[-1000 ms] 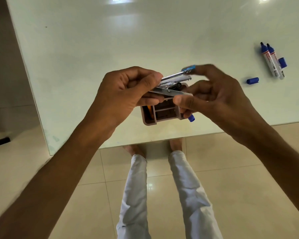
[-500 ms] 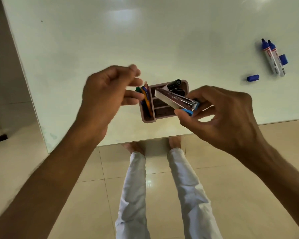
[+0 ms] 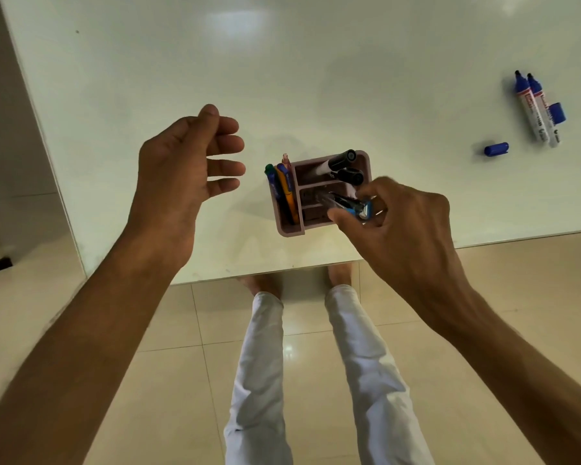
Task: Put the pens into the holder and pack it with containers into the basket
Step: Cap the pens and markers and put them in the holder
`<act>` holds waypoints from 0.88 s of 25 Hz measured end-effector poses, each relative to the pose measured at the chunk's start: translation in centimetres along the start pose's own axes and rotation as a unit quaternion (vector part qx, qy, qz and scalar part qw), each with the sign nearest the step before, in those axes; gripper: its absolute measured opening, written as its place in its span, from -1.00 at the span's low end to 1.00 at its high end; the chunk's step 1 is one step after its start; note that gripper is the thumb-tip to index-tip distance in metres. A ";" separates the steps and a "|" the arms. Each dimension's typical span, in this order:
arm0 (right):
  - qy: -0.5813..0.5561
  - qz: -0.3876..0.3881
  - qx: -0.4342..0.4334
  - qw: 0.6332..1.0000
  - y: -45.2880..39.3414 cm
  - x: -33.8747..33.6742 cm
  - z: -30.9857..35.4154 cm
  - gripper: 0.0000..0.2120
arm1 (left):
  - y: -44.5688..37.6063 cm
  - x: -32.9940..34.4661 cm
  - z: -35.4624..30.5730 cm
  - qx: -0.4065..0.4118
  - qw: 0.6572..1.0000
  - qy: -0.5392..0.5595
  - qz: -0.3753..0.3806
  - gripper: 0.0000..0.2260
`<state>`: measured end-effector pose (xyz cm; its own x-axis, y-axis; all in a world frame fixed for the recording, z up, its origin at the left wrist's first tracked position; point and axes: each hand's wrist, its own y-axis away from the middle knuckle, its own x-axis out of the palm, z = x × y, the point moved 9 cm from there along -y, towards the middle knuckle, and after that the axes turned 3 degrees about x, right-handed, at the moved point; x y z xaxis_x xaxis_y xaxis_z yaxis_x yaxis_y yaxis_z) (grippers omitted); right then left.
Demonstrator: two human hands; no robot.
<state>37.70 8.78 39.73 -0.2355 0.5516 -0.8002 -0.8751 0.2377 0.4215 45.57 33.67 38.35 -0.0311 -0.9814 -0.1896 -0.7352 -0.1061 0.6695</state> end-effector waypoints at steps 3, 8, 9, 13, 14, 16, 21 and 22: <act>-0.021 -0.011 0.018 1.000 -0.3 -0.5 0.3 -0.49 | 0.1 0.3 -0.3 0.001 1.000 -0.004 0.012 -0.75; 0.017 -0.015 0.009 1.000 -0.1 -1.9 -1.2 -0.67 | 0.2 1.6 -1.0 0.003 0.998 -0.027 0.052 -0.78; 0.023 -0.028 0.014 0.999 -0.2 -2.6 -2.0 -0.71 | 0.3 1.9 -1.2 0.002 0.998 -0.030 0.057 -0.80; 0.035 -0.074 0.070 0.994 -2.4 -6.0 -7.7 -0.78 | 0.9 4.0 -2.7 0.016 0.995 -0.045 0.082 -0.81; 0.044 -0.078 0.084 0.992 -3.2 -6.7 -9.6 -0.80 | 0.9 4.8 -3.2 0.018 0.995 -0.049 0.090 -0.81; 0.080 -0.088 0.090 0.989 -5.0 -7.6 -13.1 -0.82 | 0.9 6.2 -4.1 0.022 0.993 -0.054 0.102 -0.81; 0.200 -0.051 0.080 0.975 -9.7 -8.0 -20.2 -0.32 | 0.7 10.0 -4.8 0.027 0.990 -0.066 0.123 -0.80; 0.210 -0.043 0.072 0.974 -10.4 -7.9 -21.1 -0.26 | 0.7 10.7 -4.8 0.026 0.990 -0.067 0.123 -0.80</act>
<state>39.75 -14.92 32.63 -0.3423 0.1559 -0.9266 -0.8378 0.3957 0.3761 47.95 22.33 40.25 -0.3004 -0.9459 -0.1225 -0.7283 0.1445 0.6699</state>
